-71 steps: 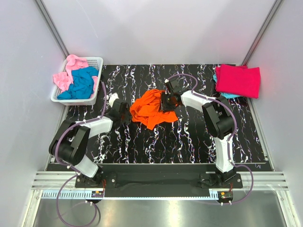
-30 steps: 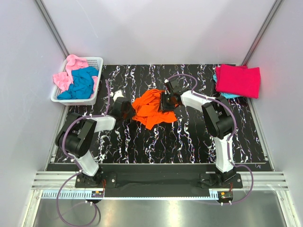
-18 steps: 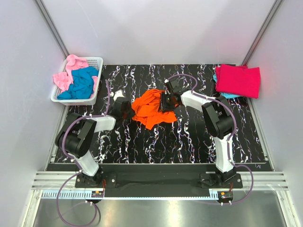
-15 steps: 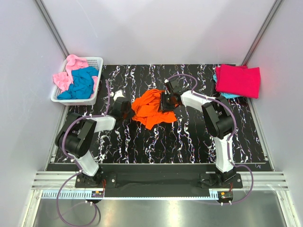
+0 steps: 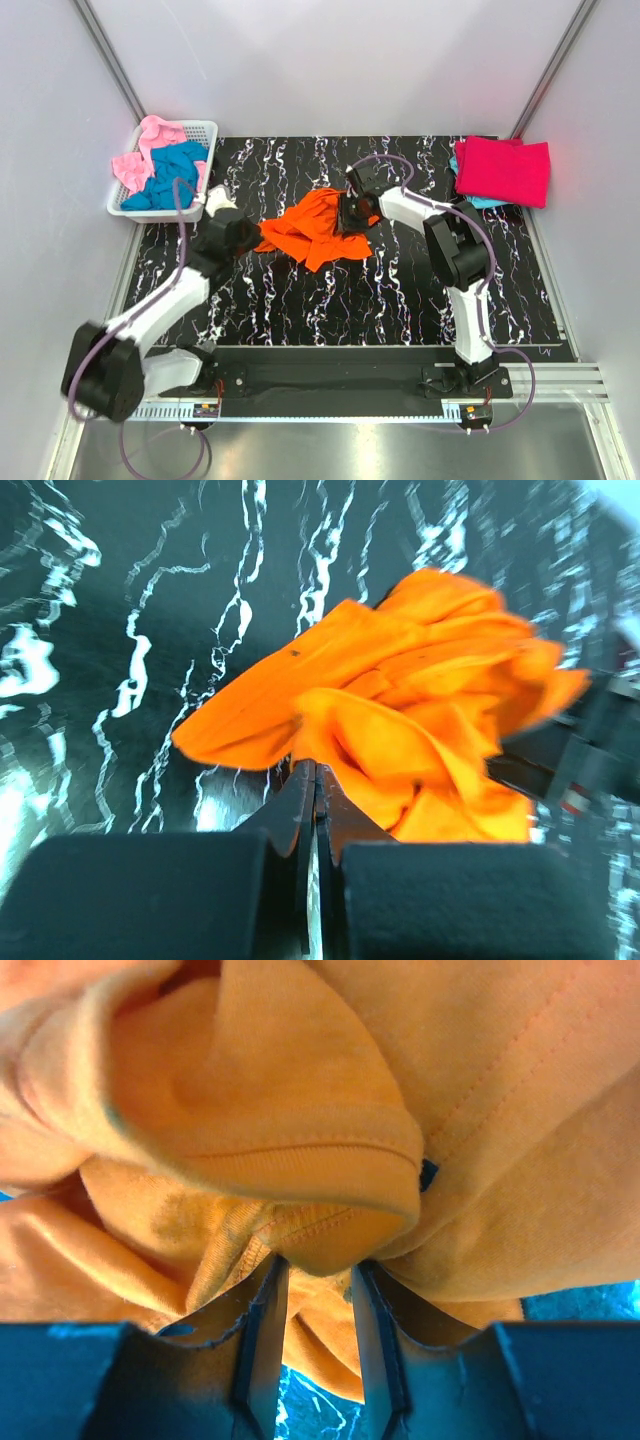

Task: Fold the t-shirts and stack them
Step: Flatten the tshirt out

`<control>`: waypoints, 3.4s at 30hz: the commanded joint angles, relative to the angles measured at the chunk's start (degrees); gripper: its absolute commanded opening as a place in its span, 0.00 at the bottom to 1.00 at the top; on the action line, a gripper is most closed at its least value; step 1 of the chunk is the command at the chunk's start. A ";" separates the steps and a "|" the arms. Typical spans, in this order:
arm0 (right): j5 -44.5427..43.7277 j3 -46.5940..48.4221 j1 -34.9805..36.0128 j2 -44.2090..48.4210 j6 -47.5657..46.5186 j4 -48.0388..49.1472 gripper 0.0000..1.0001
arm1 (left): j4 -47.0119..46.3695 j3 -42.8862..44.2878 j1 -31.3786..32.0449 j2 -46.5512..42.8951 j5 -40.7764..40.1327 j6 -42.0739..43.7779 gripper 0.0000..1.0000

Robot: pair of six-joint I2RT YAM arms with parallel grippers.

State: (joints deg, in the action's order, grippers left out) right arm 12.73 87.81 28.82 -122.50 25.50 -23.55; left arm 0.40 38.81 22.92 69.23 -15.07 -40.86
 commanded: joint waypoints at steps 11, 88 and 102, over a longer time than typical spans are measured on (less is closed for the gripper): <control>-1.39 58.92 -7.98 -27.34 -7.92 -28.99 0.41 | 17.17 -4.27 0.20 -26.16 -2.15 -2.47 0.00; 4.85 0.17 -8.95 9.73 -5.90 -8.62 0.44 | 7.50 21.13 15.14 36.41 -6.55 -9.41 0.41; 4.41 -0.80 -8.87 11.05 -5.37 -8.53 0.44 | 8.65 19.82 15.14 35.71 -6.37 -8.97 0.18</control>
State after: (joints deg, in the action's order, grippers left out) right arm 17.21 87.35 19.84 -115.13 19.94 -33.63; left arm 7.68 58.54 38.17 104.51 -21.50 -50.15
